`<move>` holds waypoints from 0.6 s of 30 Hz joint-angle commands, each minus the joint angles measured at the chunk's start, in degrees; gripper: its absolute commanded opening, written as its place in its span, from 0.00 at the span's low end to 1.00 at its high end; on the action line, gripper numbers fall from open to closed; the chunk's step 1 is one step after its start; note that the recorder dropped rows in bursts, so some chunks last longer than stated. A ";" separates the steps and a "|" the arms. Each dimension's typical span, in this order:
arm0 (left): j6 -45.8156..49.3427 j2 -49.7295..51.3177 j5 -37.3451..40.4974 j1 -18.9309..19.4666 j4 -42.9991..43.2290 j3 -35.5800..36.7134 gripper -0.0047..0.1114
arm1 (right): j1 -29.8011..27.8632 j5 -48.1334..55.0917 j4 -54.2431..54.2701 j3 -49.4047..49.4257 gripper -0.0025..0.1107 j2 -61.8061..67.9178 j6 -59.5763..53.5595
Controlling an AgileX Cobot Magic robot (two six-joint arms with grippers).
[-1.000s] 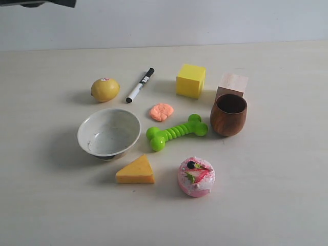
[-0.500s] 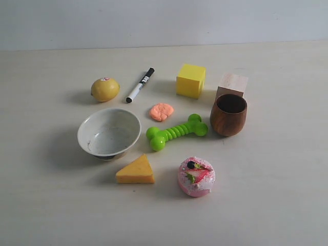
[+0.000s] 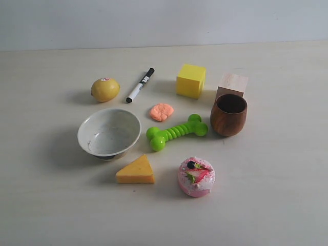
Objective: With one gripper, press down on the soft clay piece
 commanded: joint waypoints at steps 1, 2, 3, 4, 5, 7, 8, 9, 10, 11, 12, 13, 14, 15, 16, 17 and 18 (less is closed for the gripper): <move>-0.79 -8.39 -7.39 5.88 -0.61 10.57 0.04 | 0.11 -0.75 0.20 0.30 0.02 -0.32 -0.06; -0.95 -9.87 -8.24 6.90 -0.73 12.38 0.04 | 0.11 -0.75 0.20 0.30 0.02 -0.32 -0.06; -1.25 -11.57 -9.26 8.14 -0.77 14.54 0.04 | 0.11 -0.75 0.20 0.30 0.02 -0.32 -0.06; -1.87 -13.12 -10.07 9.27 -0.77 16.56 0.04 | 0.11 -0.75 0.20 0.30 0.02 -0.32 -0.06; -2.31 -14.53 -10.73 10.36 -0.77 18.51 0.04 | 0.11 -0.75 0.20 0.30 0.02 -0.32 -0.06; -2.43 -17.15 -11.50 12.17 -0.77 21.73 0.04 | 0.11 -0.75 0.20 0.30 0.02 -0.32 -0.06; -2.65 -18.33 -11.73 13.04 -0.91 23.40 0.04 | 0.11 -0.75 0.20 0.30 0.02 -0.32 -0.06; -2.66 -19.26 -11.73 13.67 -0.90 24.96 0.04 | 0.11 -0.75 0.20 0.30 0.02 -0.32 -0.06; -2.66 -20.44 -11.73 14.38 -1.19 26.45 0.04 | 0.11 -0.75 0.20 0.30 0.02 -0.32 -0.06; -2.66 -21.59 -11.73 14.96 -1.19 27.88 0.04 | 0.11 -0.75 0.20 0.30 0.02 -0.32 -0.06; -2.66 -22.53 -11.73 15.37 -1.27 28.96 0.04 | 0.11 -0.75 0.20 0.30 0.02 -0.32 -0.06; -2.66 -23.72 -11.73 15.66 -1.33 30.21 0.04 | 0.11 -0.75 0.20 0.30 0.02 -0.32 -0.06; -2.66 -24.90 -11.73 15.81 -1.43 31.36 0.04 | 0.11 -0.75 0.20 0.30 0.02 -0.32 -0.06; -2.66 -25.85 -11.73 15.84 -1.69 32.22 0.04 | 0.11 -0.75 0.20 0.30 0.02 -0.32 -0.06; -2.66 -27.01 -11.73 15.84 -1.70 33.17 0.04 | 0.11 -0.75 0.20 0.30 0.02 -0.32 -0.06; -2.81 -28.14 -11.73 15.84 -1.85 34.02 0.04 | 0.11 -0.75 0.20 0.30 0.02 -0.32 -0.06; -2.91 -29.20 -11.73 15.84 -1.85 34.62 0.04 | 0.11 -0.75 0.20 0.30 0.02 -0.32 -0.06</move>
